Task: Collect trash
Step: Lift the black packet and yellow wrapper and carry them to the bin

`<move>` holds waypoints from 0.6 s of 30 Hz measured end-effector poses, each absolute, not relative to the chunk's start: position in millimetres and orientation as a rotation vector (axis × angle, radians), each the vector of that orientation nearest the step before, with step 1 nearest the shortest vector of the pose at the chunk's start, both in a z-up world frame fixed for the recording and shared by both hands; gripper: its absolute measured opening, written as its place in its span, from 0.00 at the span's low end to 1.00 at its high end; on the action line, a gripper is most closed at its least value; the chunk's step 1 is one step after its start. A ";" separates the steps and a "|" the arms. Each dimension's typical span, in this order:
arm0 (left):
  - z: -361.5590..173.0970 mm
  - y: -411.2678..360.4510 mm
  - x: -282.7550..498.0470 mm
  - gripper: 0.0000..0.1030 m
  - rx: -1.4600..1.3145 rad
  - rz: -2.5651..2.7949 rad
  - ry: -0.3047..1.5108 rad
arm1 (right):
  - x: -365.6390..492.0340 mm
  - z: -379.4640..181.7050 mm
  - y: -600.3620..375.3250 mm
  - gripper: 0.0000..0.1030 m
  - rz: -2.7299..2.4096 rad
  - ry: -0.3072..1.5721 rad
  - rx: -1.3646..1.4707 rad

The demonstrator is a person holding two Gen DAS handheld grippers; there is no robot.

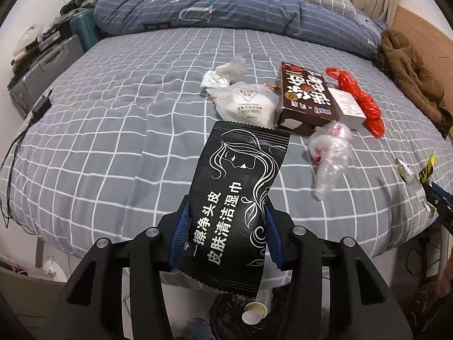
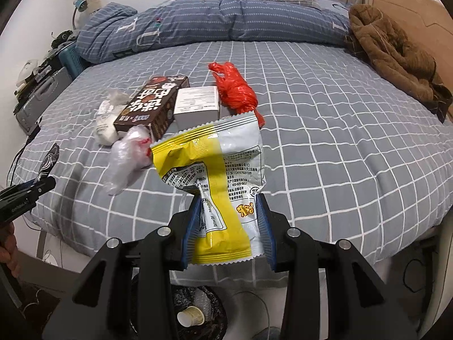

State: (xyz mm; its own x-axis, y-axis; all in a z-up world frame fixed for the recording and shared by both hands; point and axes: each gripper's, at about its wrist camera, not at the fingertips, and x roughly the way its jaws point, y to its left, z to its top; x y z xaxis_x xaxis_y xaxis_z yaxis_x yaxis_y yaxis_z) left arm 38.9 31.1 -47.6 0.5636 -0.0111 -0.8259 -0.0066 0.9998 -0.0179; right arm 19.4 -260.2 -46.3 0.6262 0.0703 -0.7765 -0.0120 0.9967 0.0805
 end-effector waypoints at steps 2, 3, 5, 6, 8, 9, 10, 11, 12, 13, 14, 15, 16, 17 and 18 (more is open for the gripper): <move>-45.5 29.5 31.8 0.45 -0.020 -0.005 0.970 | 14.5 -44.0 -258.5 0.36 0.050 0.890 0.070; -44.9 29.2 29.7 0.45 -0.020 -0.005 0.969 | 10.4 -42.3 -257.2 0.36 0.051 0.887 0.072; -43.0 28.2 22.8 0.45 -0.022 -0.007 0.968 | 4.1 -40.3 -255.3 0.36 0.055 0.884 0.075; -42.7 27.9 20.8 0.45 -0.022 -0.007 0.968 | 1.6 -39.8 -254.8 0.36 0.056 0.883 0.076; -41.1 27.5 13.9 0.45 -0.029 -0.006 0.965 | -3.6 -38.4 -252.7 0.36 0.060 0.881 0.078; -40.3 27.3 9.9 0.45 -0.032 -0.007 0.964 | -7.2 -37.7 -251.2 0.36 0.062 0.879 0.079; -39.9 27.3 7.4 0.45 -0.032 -0.007 0.963 | -10.0 -37.3 -249.9 0.36 0.064 0.878 0.081; -39.5 26.8 2.6 0.45 -0.032 -0.007 0.963 | -13.2 -36.9 -248.4 0.36 0.066 0.876 0.081; -39.5 26.5 -0.1 0.45 -0.033 -0.008 0.963 | -16.9 -36.5 -246.4 0.36 0.070 0.874 0.081; -39.2 26.1 -4.7 0.45 -0.035 -0.009 0.962 | -19.4 -36.0 -245.4 0.36 0.072 0.873 0.080; -38.7 25.7 -7.9 0.45 -0.036 -0.009 0.962 | -23.2 -35.8 -243.2 0.36 0.075 0.873 0.080; -38.4 25.5 -10.9 0.45 -0.038 -0.009 0.962 | -25.1 -35.7 -242.0 0.36 0.078 0.872 0.079; -38.4 25.3 -15.0 0.45 -0.040 -0.009 0.962 | -28.2 -35.4 -240.0 0.36 0.080 0.872 0.078; -38.3 25.4 -18.0 0.45 -0.043 -0.009 0.962 | -31.4 -35.1 -238.0 0.36 0.083 0.872 0.078; -38.2 25.2 -20.6 0.45 -0.045 -0.009 0.962 | -34.1 -35.0 -236.4 0.36 0.087 0.872 0.078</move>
